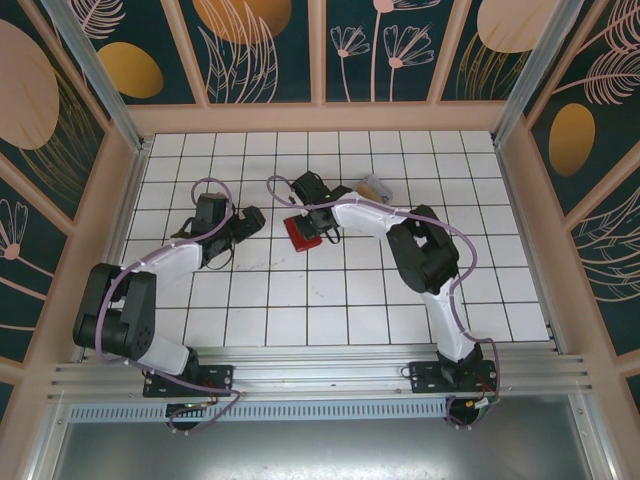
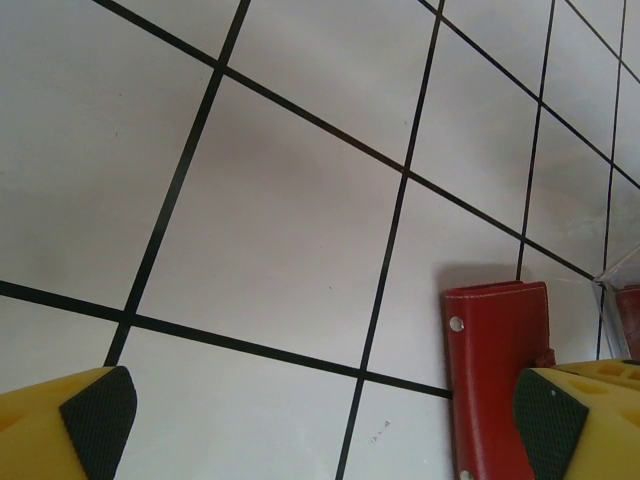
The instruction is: Put the credit cards into the card holder
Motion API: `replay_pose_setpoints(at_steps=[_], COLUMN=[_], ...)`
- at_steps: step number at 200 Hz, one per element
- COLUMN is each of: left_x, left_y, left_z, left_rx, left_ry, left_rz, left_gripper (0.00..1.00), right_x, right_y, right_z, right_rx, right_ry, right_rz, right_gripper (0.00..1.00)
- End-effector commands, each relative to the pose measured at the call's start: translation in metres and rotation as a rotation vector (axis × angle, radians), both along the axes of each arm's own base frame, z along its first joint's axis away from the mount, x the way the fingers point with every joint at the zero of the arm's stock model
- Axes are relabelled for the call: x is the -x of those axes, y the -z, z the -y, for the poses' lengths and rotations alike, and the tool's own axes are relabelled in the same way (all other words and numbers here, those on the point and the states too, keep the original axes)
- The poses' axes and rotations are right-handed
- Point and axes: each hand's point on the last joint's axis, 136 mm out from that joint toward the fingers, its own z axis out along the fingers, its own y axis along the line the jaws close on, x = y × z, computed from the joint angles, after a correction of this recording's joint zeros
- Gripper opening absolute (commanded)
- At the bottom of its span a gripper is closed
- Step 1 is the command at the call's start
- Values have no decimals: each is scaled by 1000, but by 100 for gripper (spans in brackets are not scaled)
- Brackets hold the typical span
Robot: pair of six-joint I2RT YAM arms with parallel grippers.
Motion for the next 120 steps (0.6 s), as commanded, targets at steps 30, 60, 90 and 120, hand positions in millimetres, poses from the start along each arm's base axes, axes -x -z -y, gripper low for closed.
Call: replay_pose_setpoints(at_steps=[30, 60, 90, 120], left_x=[-9, -15, -23, -24], left_y=[0, 1, 2, 12], left_z=[16, 34, 60, 91], left_rx=[36, 44, 83, 286], left_ry=[23, 60, 115, 164], left_rz=[2, 2, 7, -20], left_gripper=[94, 90, 85, 79], right_x=[10, 13, 16, 16], right_y=[16, -9, -29, -52], right_z=[2, -7, -5, 1], right_rx=[-26, -195, -350, -522], right_ry=[-5, -16, -14, 7], right_rz=[-75, -119, -162, -185], right_gripper=[1, 0, 0, 0])
